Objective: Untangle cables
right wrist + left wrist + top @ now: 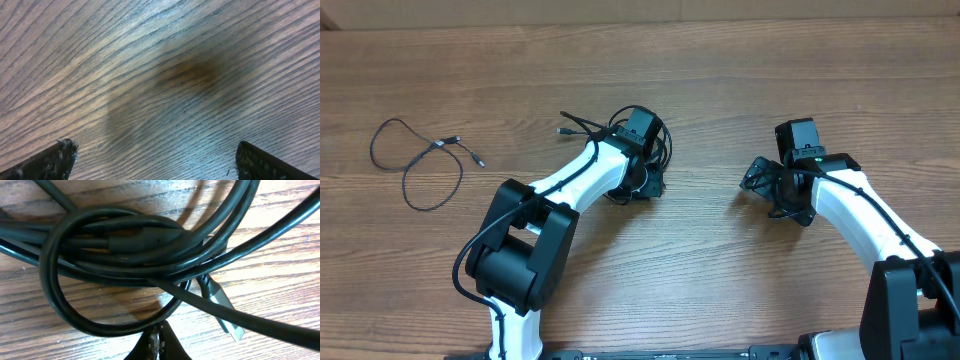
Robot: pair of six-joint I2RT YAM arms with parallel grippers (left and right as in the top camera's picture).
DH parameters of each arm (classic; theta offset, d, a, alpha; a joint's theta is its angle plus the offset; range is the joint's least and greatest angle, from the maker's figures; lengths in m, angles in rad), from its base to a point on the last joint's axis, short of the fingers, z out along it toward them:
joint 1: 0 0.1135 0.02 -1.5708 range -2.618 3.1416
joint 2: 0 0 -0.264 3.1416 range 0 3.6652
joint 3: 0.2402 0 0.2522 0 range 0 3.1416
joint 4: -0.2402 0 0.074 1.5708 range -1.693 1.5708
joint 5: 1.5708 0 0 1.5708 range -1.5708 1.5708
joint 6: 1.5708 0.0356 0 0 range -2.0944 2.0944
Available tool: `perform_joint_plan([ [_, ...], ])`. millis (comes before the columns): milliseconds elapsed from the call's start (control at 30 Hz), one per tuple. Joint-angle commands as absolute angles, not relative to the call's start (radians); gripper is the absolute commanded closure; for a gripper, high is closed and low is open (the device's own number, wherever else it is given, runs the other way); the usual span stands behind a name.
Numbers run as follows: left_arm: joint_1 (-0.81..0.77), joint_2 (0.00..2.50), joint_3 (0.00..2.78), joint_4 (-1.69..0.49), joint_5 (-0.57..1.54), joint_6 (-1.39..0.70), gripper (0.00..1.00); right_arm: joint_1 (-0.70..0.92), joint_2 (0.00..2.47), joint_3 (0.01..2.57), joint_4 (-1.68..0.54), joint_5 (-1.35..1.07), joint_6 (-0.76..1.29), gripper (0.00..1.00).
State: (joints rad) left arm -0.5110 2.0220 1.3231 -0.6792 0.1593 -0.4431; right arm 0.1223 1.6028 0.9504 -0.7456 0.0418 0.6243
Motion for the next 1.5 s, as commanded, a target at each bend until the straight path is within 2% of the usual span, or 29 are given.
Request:
perform_joint_plan([
  [0,-0.511,2.027,1.309,-0.672,0.119,-0.453,0.94,0.12,1.594,0.952,-0.741,0.055,0.62,0.0],
  [1067,-0.511,2.027,1.309,-0.669,0.119,-0.453,0.92,0.12,1.594,0.952,-0.741,0.055,0.62,0.0],
  [1467,-0.511,2.027,1.296,-0.654,0.12,-0.453,0.86,0.12,1.594,0.952,-0.741,0.055,0.619,0.0],
])
